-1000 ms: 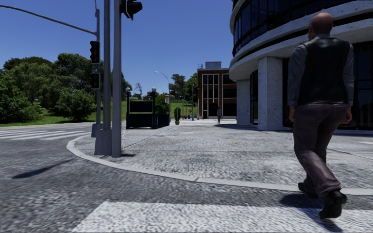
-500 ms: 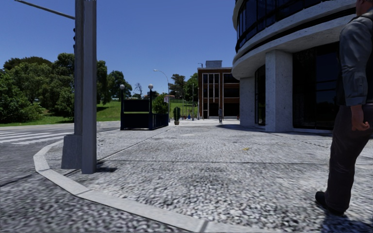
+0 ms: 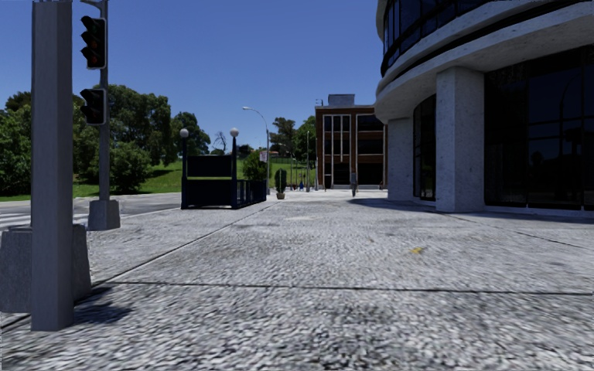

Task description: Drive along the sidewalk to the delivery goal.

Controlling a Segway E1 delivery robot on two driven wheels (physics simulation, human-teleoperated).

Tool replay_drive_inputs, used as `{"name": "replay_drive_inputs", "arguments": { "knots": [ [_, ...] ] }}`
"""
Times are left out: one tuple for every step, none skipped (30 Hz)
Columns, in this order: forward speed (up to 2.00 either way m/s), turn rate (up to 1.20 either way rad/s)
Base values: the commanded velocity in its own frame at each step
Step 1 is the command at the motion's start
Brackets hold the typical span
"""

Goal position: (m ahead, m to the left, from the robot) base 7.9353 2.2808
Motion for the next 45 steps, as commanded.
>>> {"name": "replay_drive_inputs", "arguments": {
  "knots": [
    [1.64, 0.0],
    [1.64, 0.0],
    [1.64, 0.0],
    [1.64, 0.0],
    [1.64, 0.0],
    [1.64, 0.0],
    [1.64, 0.0],
    [1.64, 0.0],
    [1.64, 0.0],
    [1.64, 0.0],
    [1.64, 0.0],
    [1.64, 0.0],
    [1.64, 0.0],
    [1.64, 0.0],
    [1.64, 0.0],
    [1.64, 0.0],
    [1.64, 0.0],
    [1.64, 0.0],
    [1.64, 0.0],
    [1.64, 0.0],
    [1.64, 0.0],
    [1.64, 0.0],
    [1.64, 0.0],
    [1.64, 0.0],
    [1.64, 0.0],
    [1.64, 0.0],
    [1.64, 0.0],
    [1.64, 0.0],
    [1.64, 0.0],
    [1.64, 0.01],
    [1.64, 0.05],
    [1.64, 0.05],
    [1.64, 0.09],
    [1.64, 0.13],
    [1.64, 0.19],
    [1.64, 0.24],
    [1.64, 0.24],
    [1.64, 0.26],
    [1.64, 0.26],
    [1.64, 0.26],
    [1.64, 0.26],
    [1.64, 0.26],
    [1.64, 0.26],
    [1.64, 0.26],
    [1.64, 0.27]
  ]
}}
